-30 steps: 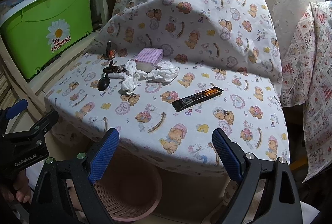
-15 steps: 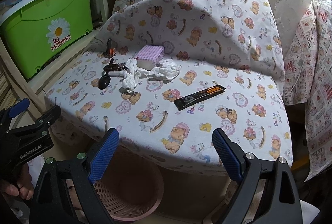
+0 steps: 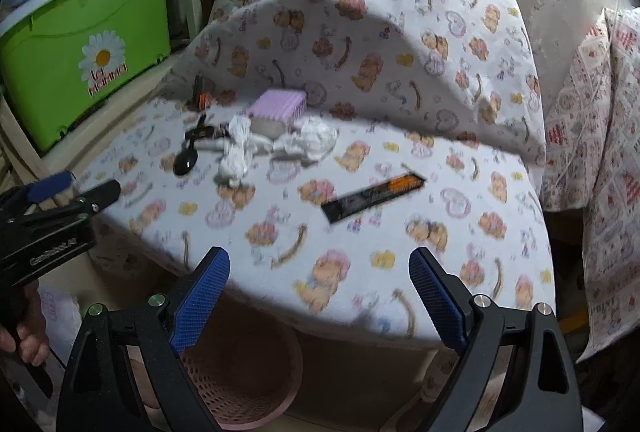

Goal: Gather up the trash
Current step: 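Reach the left tool to the black spoon and close on it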

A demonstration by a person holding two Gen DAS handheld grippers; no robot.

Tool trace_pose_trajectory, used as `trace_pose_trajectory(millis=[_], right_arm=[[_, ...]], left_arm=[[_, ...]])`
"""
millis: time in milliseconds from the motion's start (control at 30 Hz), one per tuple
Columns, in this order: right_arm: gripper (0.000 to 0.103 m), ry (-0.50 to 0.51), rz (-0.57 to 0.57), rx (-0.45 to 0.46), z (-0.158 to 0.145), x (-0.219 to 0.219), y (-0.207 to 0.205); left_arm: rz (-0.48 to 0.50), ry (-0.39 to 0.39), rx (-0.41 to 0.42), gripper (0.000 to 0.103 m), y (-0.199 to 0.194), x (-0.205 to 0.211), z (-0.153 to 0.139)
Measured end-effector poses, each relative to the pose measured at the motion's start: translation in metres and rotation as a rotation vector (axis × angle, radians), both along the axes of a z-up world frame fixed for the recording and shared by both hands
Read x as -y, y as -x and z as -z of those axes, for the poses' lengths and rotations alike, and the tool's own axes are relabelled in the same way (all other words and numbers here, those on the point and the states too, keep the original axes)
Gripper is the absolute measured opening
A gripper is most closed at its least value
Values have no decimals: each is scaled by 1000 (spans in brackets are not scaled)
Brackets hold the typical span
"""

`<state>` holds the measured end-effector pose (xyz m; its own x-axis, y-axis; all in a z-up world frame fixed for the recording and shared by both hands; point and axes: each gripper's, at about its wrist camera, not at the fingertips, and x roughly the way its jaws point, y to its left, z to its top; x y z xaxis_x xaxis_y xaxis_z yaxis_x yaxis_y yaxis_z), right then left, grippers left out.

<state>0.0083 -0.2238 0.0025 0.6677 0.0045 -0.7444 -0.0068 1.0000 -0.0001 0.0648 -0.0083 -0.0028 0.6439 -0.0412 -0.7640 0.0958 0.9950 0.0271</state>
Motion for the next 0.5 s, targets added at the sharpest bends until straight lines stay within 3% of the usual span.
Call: trace_pose_trajectory(millis=[100,233,367,500], right_arm=[[93,-24,-9,-22,-14,11,-19],[92,-1,13,-22,-23,24,-42],[93,-8,66,-29,-9,40,-53],[93,-12,74,-80,5,43,-64]], left_arm=[[36,29,-46,65,-22,2,-5],[63,25,-45,62,-38,13,0],[89,45,-83,62,-50,26,15],[101,14,-117,59,-71,42,28]])
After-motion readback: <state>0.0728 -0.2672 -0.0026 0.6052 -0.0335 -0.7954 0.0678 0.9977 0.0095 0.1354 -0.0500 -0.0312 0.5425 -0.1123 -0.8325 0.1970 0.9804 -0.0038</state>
